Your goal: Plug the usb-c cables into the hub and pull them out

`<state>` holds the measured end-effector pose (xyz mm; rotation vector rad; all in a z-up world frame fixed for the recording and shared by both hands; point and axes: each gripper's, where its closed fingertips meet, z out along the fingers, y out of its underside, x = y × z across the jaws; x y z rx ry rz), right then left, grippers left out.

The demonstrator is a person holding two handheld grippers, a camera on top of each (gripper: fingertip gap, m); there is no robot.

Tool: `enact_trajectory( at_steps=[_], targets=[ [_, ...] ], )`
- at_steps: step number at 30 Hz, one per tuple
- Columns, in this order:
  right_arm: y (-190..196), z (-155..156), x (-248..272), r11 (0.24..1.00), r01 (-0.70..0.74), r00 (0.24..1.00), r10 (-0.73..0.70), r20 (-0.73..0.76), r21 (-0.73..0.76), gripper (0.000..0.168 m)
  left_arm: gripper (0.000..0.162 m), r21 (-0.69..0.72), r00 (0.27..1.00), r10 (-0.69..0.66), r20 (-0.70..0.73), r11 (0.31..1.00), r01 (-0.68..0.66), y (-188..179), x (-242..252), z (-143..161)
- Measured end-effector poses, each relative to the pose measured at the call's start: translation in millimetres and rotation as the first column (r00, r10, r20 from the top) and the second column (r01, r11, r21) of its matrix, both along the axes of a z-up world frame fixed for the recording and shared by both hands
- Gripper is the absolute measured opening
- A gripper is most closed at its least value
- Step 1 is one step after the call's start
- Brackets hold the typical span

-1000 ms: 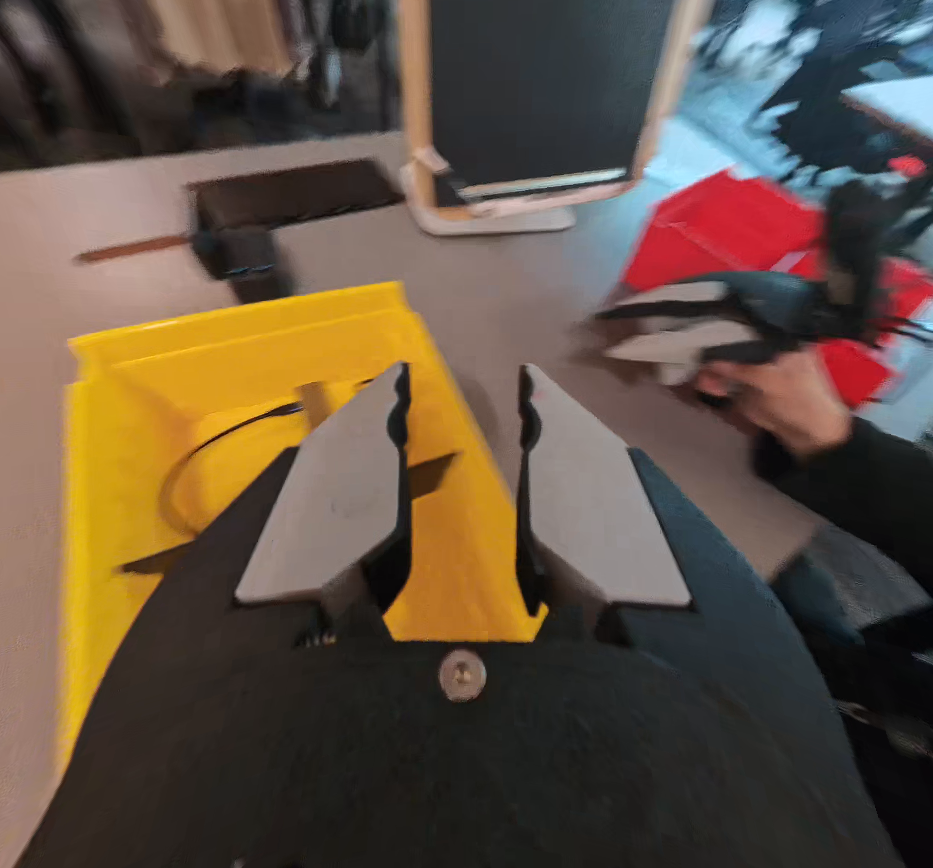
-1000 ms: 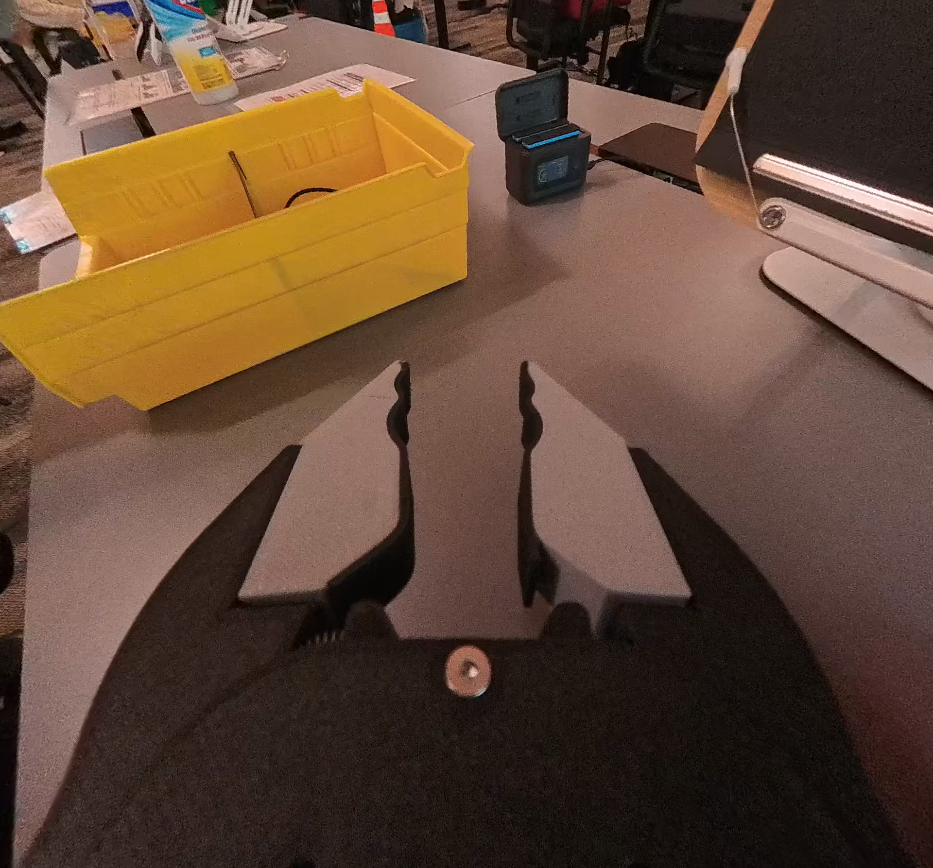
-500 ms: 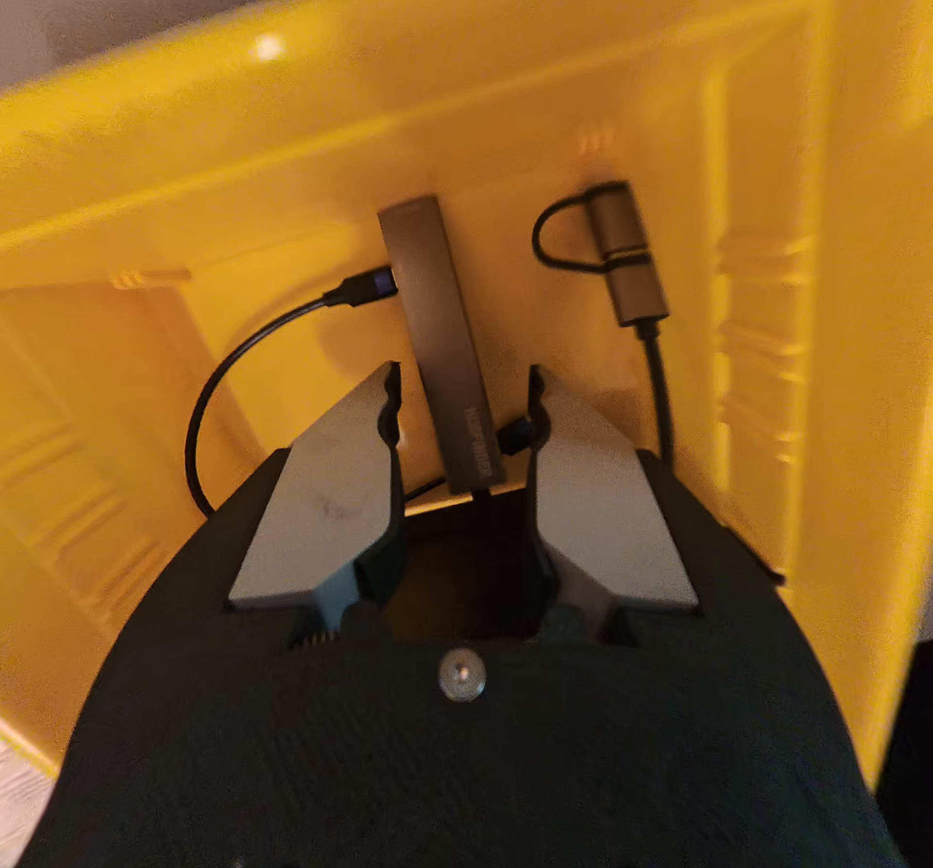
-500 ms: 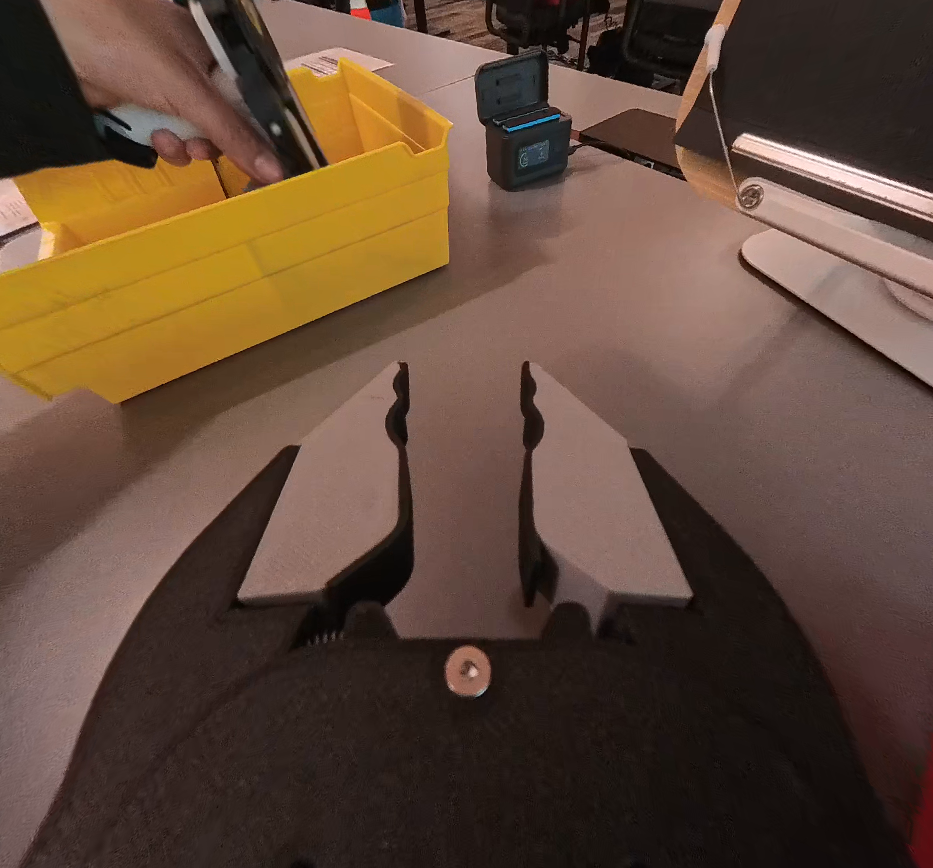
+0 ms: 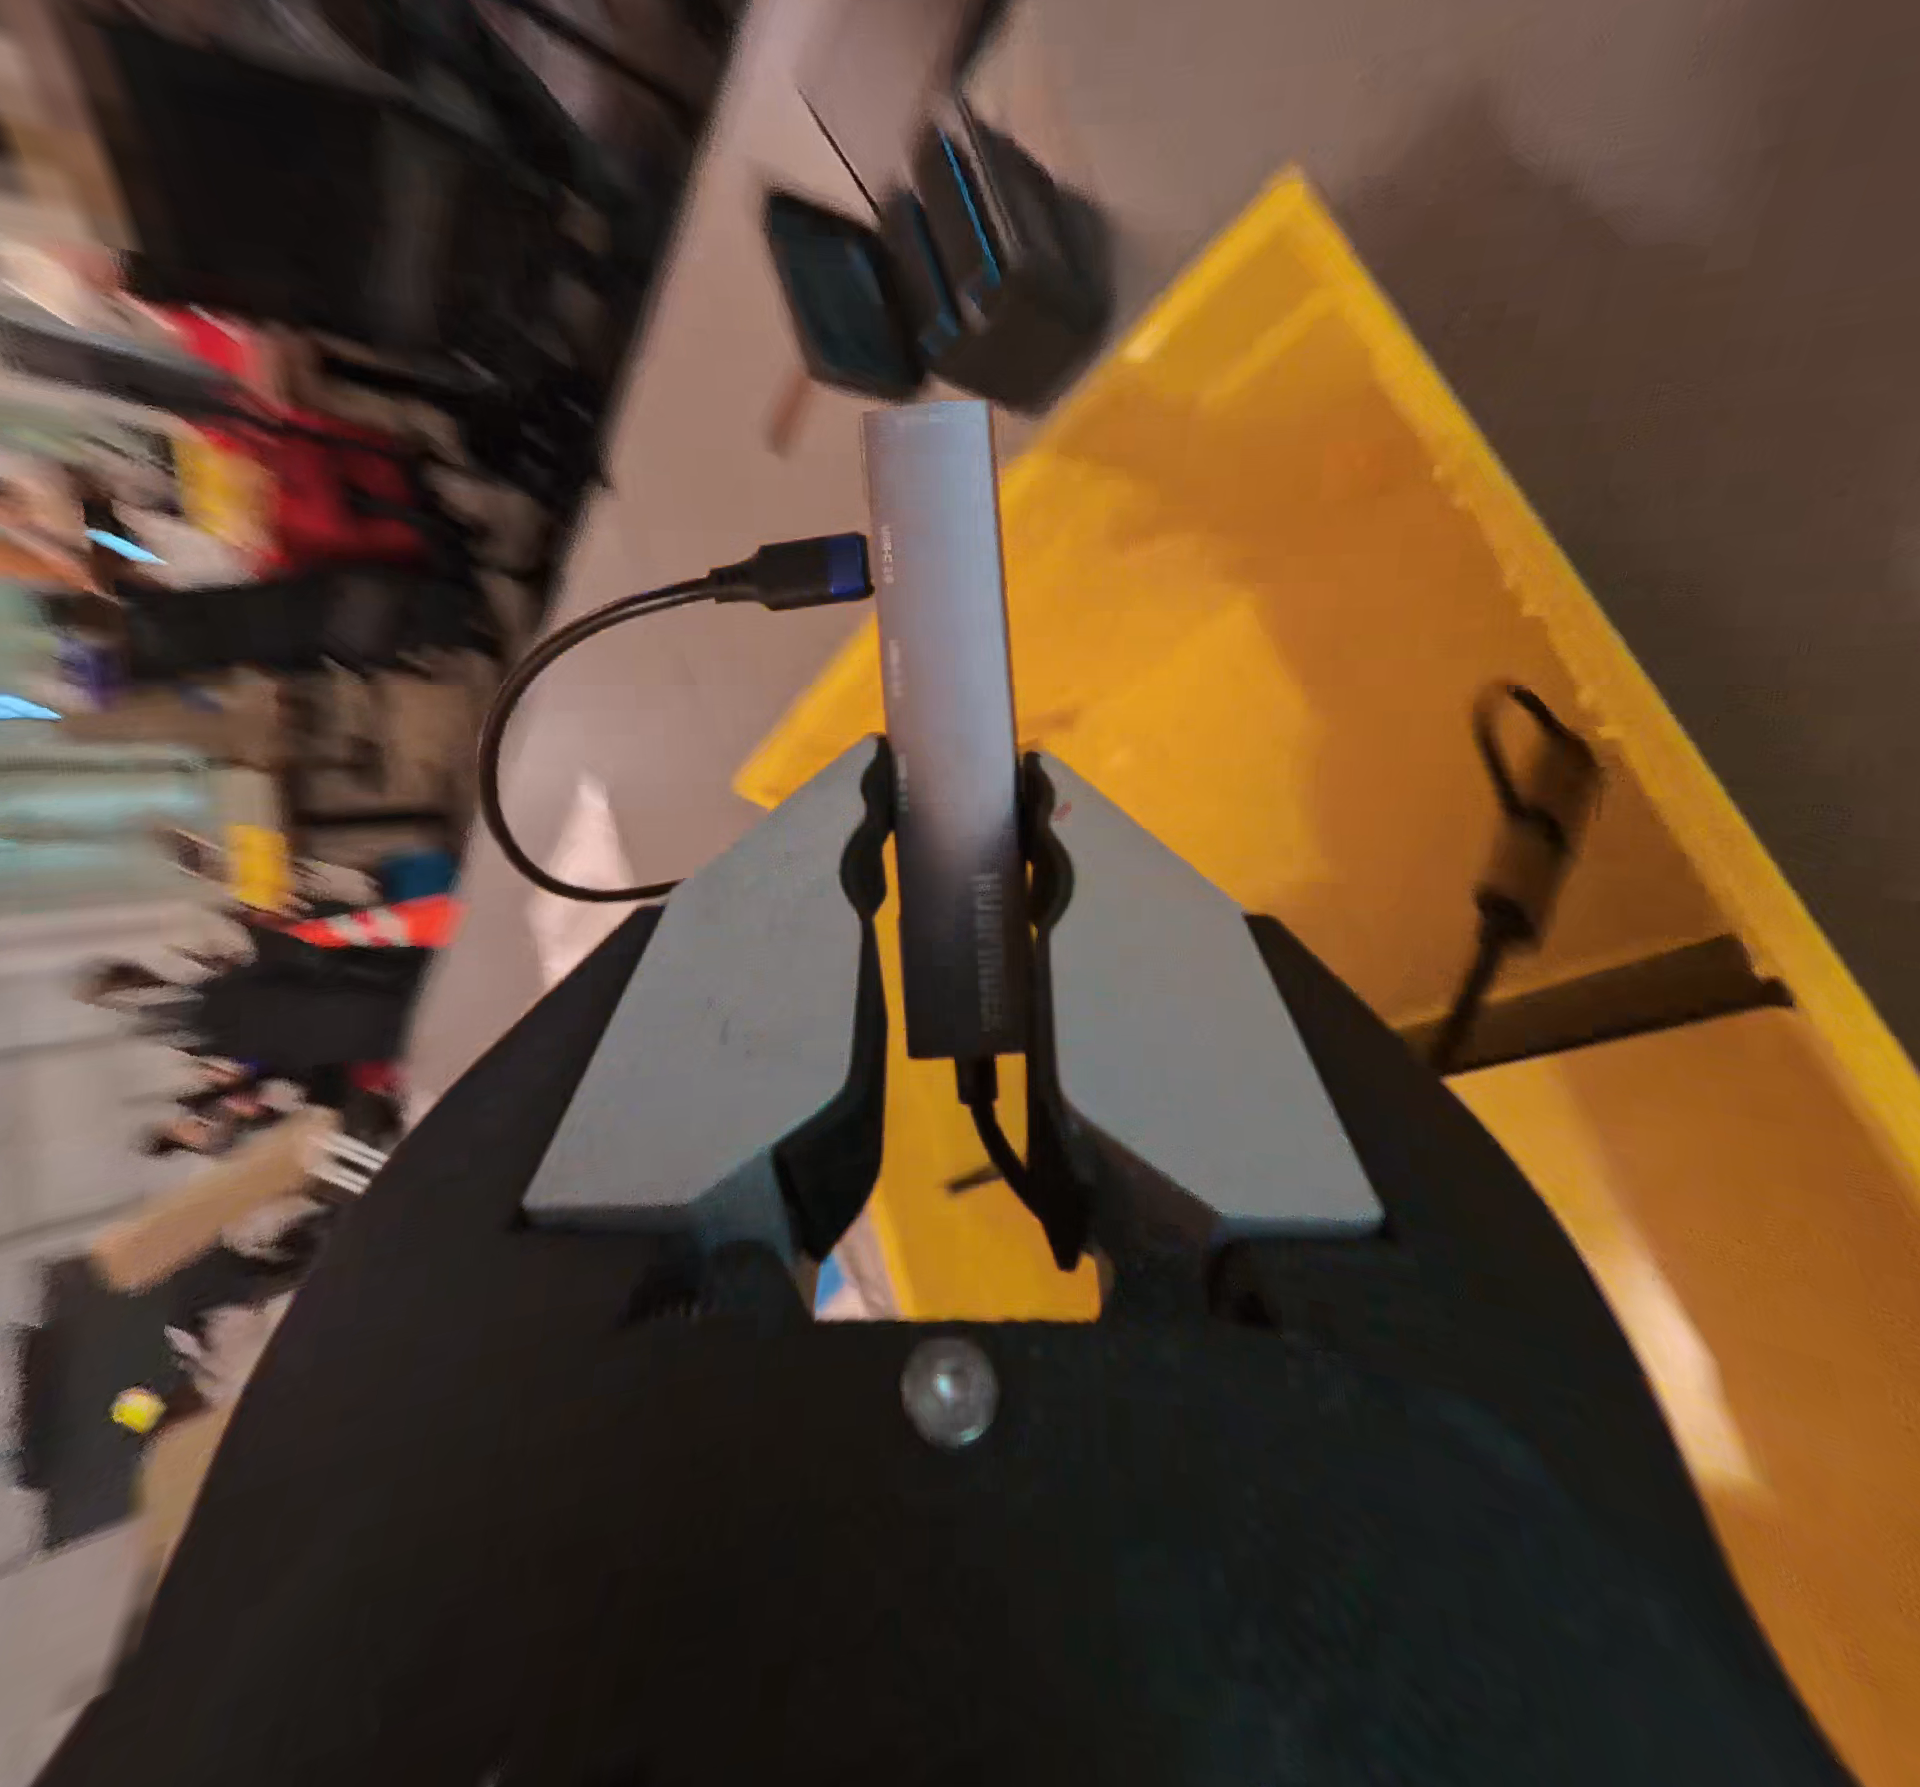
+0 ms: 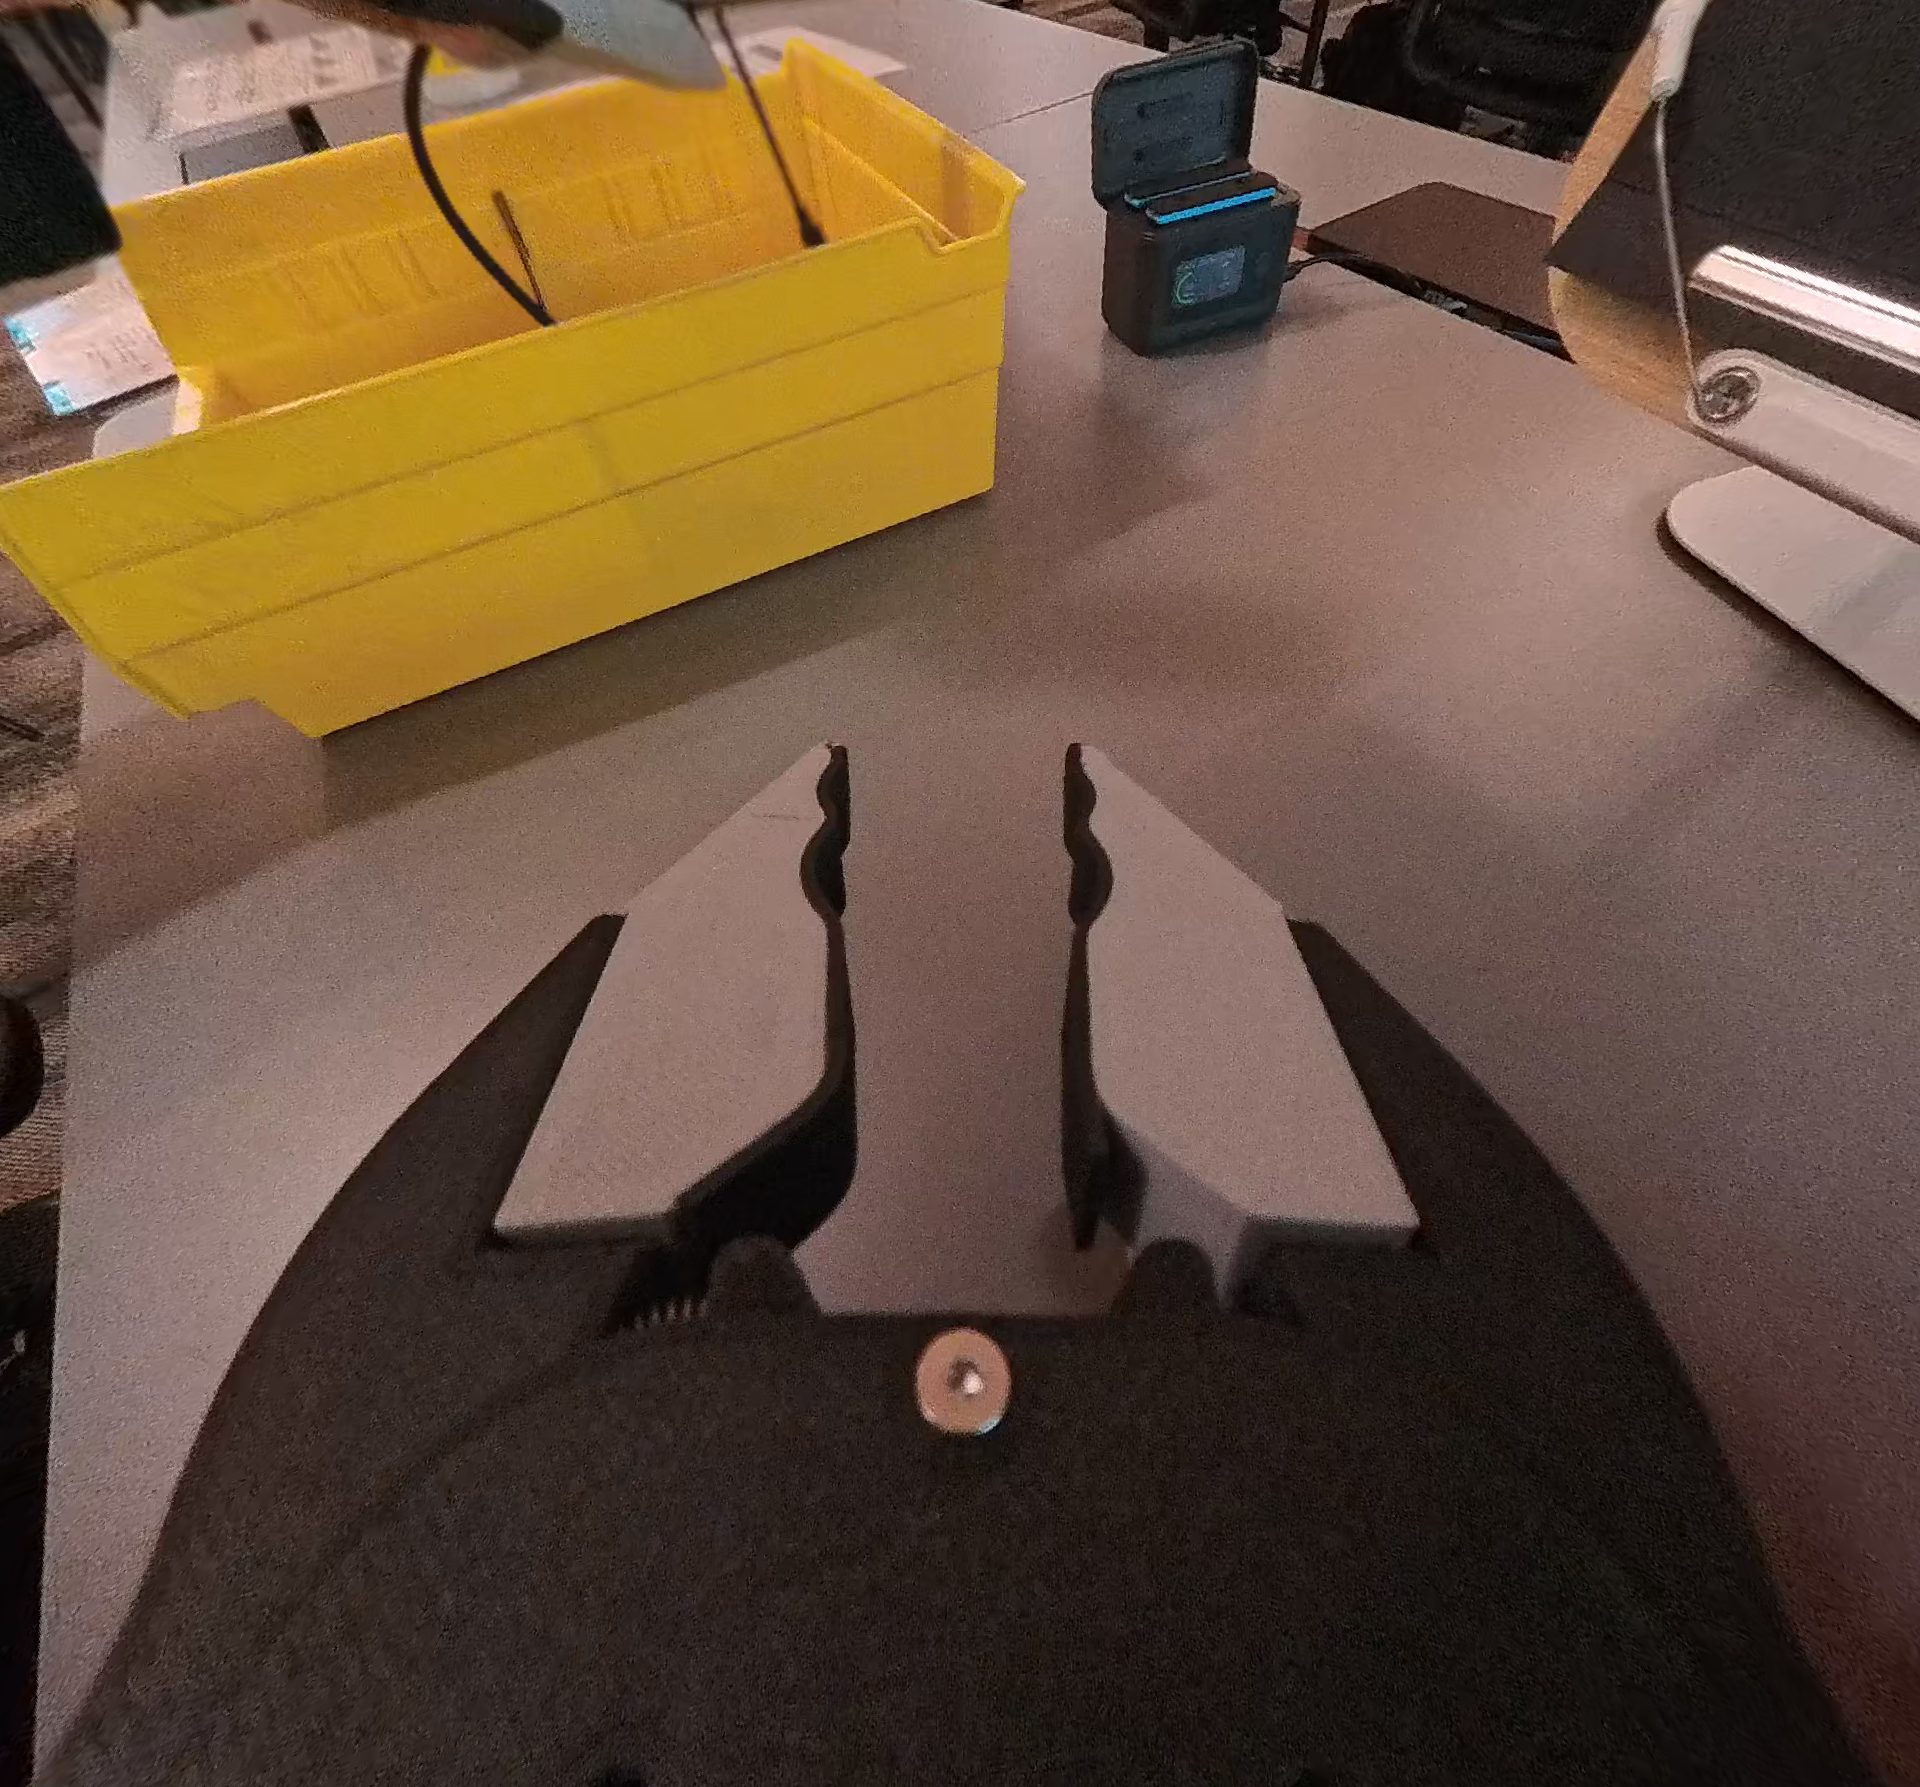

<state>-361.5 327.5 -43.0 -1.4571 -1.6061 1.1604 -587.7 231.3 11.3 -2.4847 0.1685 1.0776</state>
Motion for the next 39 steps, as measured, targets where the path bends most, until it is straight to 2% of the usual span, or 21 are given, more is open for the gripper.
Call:
enact_trajectory(
  at_steps=[2,4,8,10,12,17,18,19,21,23,25,26,27,28,29,30,31,32,34,37,39],
  targets=[
    [-4,2,0,1.000,-0.020,1.000,0.020,-0.011,-0.005,0.039,0.022,0.079,0.976,-0.140,-0.165,0.985,0.155,11,23,37],
    [-11,11,1,0.998,-0.062,0.997,0.061,-0.055,-0.019,0.040,0.022,0.107,0.917,-0.254,-0.307,0.948,0.299,19,56,62],
    [-21,37,8,0.988,-0.145,0.973,0.132,-0.191,-0.054,0.044,0.022,0.015,0.735,-0.461,-0.497,0.842,0.539,31,132,72],
    [-21,50,11,0.985,-0.161,0.957,0.139,-0.254,-0.065,0.047,0.022,0.012,0.679,-0.506,-0.533,0.797,0.603,34,159,69],
    [-22,58,14,0.981,-0.181,0.943,0.150,-0.298,-0.077,0.047,0.022,0.023,0.661,-0.518,-0.543,0.777,0.629,35,172,66],
    [-24,51,11,0.976,-0.193,0.949,0.159,-0.273,-0.102,0.046,0.021,-0.095,0.634,-0.542,-0.552,0.796,0.598,34,147,40],
    [-24,49,10,0.976,-0.193,0.951,0.160,-0.266,-0.100,0.046,0.022,-0.055,0.652,-0.498,-0.571,0.816,0.576,32,135,49],
    [-24,47,9,0.977,-0.188,0.953,0.158,-0.258,-0.096,0.045,0.022,0.045,0.715,-0.436,-0.546,0.837,0.545,30,119,61],
    [-23,45,8,0.981,-0.175,0.958,0.150,-0.244,-0.086,0.044,0.022,0.312,0.883,-0.331,-0.334,0.845,0.435,23,86,80],
    [-23,43,7,0.982,-0.171,0.960,0.147,-0.237,-0.083,0.043,0.022,0.488,0.949,-0.256,-0.183,0.815,0.313,15,55,101],
    [-22,41,6,0.982,-0.165,0.964,0.143,-0.226,-0.086,0.043,0.022,0.550,0.973,-0.218,-0.080,0.804,0.225,8,35,114],
    [-22,39,6,0.983,-0.163,0.965,0.141,-0.220,-0.089,0.042,0.021,0.589,0.978,-0.208,0.023,0.793,0.155,7,30,117],
    [-22,39,5,0.982,-0.163,0.967,0.140,-0.215,-0.091,0.042,0.022,0.653,0.957,-0.241,0.162,0.753,0.079,10,32,121],
    [-22,38,5,0.982,-0.163,0.967,0.141,-0.213,-0.092,0.042,0.022,0.725,0.906,-0.314,0.283,0.688,0.012,14,36,128],
    [-22,38,5,0.982,-0.163,0.967,0.141,-0.211,-0.091,0.041,0.022,0.775,0.855,-0.380,0.353,0.631,-0.040,16,39,136],
    [-22,37,5,0.983,-0.161,0.968,0.140,-0.207,-0.089,0.041,0.022,0.794,0.837,-0.412,0.361,0.606,-0.045,16,37,141],
    [-22,36,5,0.984,-0.159,0.969,0.139,-0.204,-0.084,0.041,0.021,0.788,0.862,-0.407,0.302,0.615,0.015,15,35,144],
    [-22,36,5,0.984,-0.158,0.969,0.139,-0.202,-0.080,0.041,0.021,0.754,0.899,-0.392,0.197,0.646,0.116,13,36,146],
    [-22,36,5,0.985,-0.155,0.970,0.137,-0.203,-0.076,0.041,0.022,0.661,0.897,-0.442,0.014,0.677,0.323,12,57,155],
    [-23,35,5,0.983,-0.163,0.969,0.143,-0.200,-0.086,0.042,0.022,0.645,0.897,-0.428,-0.109,0.656,0.391,6,71,195],
    [-25,35,4,0.982,-0.167,0.969,0.148,-0.196,-0.085,0.043,0.022,0.668,0.883,-0.426,-0.196,0.602,0.438,1,85,231]
  ],
)
